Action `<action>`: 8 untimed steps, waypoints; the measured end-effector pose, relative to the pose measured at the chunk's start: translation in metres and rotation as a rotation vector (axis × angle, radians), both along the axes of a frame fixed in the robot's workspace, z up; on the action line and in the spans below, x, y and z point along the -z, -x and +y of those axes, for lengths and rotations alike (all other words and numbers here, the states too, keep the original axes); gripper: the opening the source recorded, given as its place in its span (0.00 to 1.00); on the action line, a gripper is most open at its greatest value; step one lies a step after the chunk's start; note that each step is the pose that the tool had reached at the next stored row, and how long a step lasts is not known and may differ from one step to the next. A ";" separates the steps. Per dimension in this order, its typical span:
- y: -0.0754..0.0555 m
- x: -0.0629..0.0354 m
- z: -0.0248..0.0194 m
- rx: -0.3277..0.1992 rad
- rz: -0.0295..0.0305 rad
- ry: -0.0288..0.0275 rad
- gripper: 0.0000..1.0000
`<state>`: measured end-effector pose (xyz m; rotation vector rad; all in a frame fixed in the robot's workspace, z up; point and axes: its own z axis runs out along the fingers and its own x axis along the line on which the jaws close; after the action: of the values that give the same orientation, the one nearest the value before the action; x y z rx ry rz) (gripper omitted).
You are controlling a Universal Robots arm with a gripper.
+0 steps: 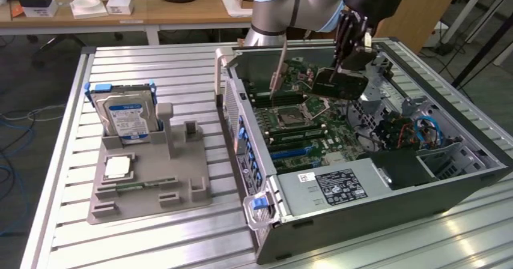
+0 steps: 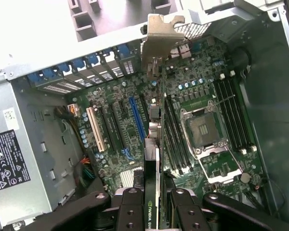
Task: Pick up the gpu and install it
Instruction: 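Insert the gpu into the slot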
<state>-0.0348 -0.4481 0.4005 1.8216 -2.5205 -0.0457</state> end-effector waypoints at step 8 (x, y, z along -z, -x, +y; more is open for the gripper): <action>0.000 0.0001 0.0000 -0.046 0.0000 0.0000 0.26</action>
<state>-0.0348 -0.4481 0.4004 1.8783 -2.4778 -0.0445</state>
